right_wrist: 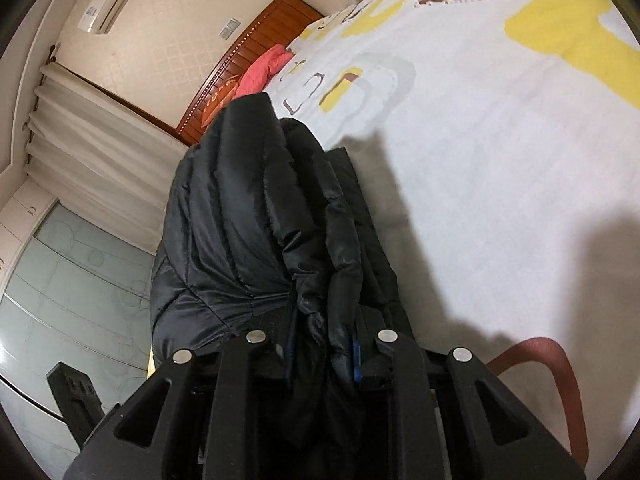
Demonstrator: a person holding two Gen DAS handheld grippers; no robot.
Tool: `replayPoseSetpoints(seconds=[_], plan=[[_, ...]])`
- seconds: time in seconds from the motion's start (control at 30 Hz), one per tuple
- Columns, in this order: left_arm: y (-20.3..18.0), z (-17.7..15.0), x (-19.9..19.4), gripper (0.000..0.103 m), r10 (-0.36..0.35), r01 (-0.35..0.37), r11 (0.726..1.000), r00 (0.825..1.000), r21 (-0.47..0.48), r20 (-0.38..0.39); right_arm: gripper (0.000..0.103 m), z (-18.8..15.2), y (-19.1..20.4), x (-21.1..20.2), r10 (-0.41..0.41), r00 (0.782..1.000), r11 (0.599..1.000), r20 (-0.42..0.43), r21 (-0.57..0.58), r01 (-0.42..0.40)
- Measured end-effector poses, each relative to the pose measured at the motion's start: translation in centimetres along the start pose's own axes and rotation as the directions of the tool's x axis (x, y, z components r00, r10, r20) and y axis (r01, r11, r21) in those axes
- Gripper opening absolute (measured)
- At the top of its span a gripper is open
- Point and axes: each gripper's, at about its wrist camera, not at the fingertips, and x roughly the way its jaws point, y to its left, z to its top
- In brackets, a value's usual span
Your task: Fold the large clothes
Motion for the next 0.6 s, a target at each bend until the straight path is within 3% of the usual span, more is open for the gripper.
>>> replayPoseSetpoints(seconds=[0.2, 0.27, 0.37, 0.53, 0.6], plan=[[0.2, 0.2, 0.5, 0.075, 0.007, -0.007, 1.0, 1.0, 0.009, -0.002, 0.02, 0.9, -0.1, 0.6, 0.012, 1.0, 1.0, -0.011, 0.017, -0.012], [0.6, 0.2, -0.2, 0.074, -0.012, 0.012, 1.0, 1.0, -0.011, 0.008, 0.028, 1.4, 0.3, 0.3, 0.003, 1.0, 1.0, -0.011, -0.003, -0.003], [0.8, 0.2, -1.1, 0.074, -0.026, 0.027, 0.999, 1.0, -0.042, 0.014, 0.035, 1.5, 1.2, -1.1, -0.02, 1.0, 0.999, 0.008, -0.024, 0.021], [1.2, 0.2, -4.0, 0.073, -0.032, 0.037, 0.996, 0.998, -0.078, 0.062, 0.038, 0.7, 2.3, -5.0, -0.021, 0.999, 0.999, 0.044, -0.039, 0.022], [1.2, 0.0, -5.1, 0.073, -0.038, 0.046, 0.995, 0.995, -0.092, 0.087, 0.054, -0.1, 3.2, -6.4, -0.013, 0.999, 0.998, 0.051, -0.055, 0.015]])
